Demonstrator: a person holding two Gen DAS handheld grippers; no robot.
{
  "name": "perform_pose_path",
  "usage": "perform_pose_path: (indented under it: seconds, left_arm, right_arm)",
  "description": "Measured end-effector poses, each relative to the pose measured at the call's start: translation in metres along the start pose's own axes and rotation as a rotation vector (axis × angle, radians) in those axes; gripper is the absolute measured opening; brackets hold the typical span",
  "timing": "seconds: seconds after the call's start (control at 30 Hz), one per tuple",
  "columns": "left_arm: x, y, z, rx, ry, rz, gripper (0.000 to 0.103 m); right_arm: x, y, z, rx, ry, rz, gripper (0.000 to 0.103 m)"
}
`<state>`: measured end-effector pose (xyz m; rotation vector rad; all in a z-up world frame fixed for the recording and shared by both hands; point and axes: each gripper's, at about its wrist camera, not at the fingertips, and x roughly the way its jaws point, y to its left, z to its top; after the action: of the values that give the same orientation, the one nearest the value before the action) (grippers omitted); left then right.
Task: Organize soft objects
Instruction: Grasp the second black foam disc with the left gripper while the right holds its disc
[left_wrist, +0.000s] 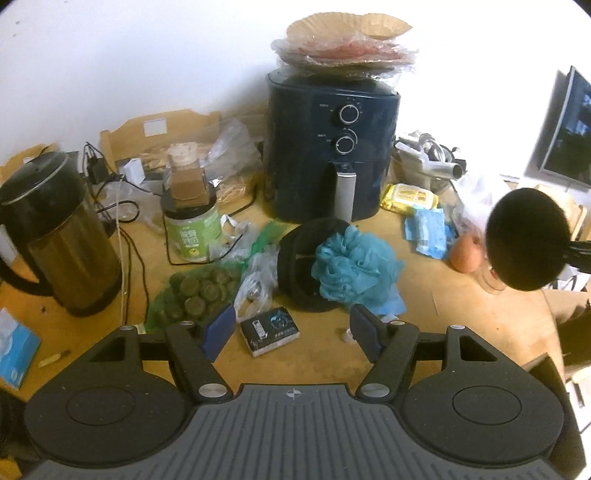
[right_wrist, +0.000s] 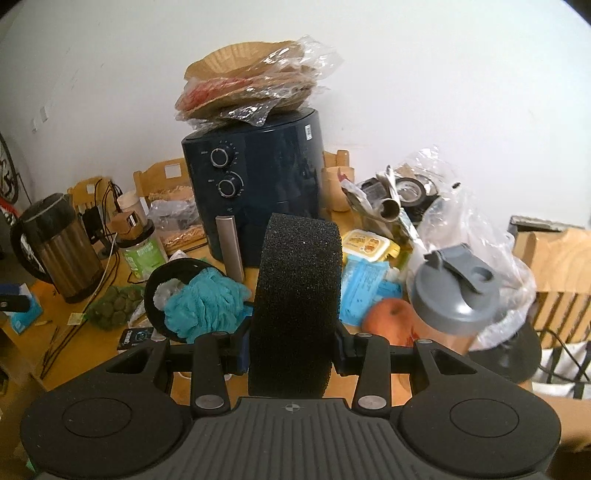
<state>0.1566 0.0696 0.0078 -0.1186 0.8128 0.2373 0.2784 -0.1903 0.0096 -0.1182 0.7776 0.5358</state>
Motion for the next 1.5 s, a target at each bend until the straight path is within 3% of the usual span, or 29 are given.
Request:
perform_pose_path:
  seconds: [0.47,0.8,1.0,1.13,1.2,1.23,1.27,1.5]
  left_arm:
    - [0.086,0.002,0.007,0.077,0.047,-0.011,0.067]
    - [0.16,-0.001,0.014,0.104,0.104,0.036,0.067]
    - [0.194,0.001,0.021,0.107,0.149,0.047,0.06]
    - [0.215,0.002,0.024,0.093,0.177,0.057,0.05]
    - [0.22,0.004,0.025,0.071,0.178,0.048,0.036]
    - [0.222,0.005,0.027,0.064,0.178,0.047,0.023]
    - [0.223,0.005,0.028,0.059,0.18,0.047,0.019]
    - [0.208,0.001,0.047,0.076,0.1,0.077,0.011]
  right_arm:
    - [-0.021,0.001,-0.031,0.118,0.025,-0.026,0.044]
    - [-0.029,-0.001,-0.04,0.172,0.035,-0.056,0.044]
    - [-0.034,-0.002,-0.047,0.192,0.036,-0.071,0.044]
    - [-0.037,-0.001,-0.052,0.209,0.039,-0.077,0.044]
    - [-0.038,-0.001,-0.055,0.214,0.042,-0.079,0.044]
    - [-0.038,0.0,-0.056,0.215,0.043,-0.08,0.044]
    - [-0.038,0.0,-0.057,0.217,0.044,-0.081,0.044]
    - [-0.042,0.002,-0.058,0.223,0.034,-0.088,0.044]
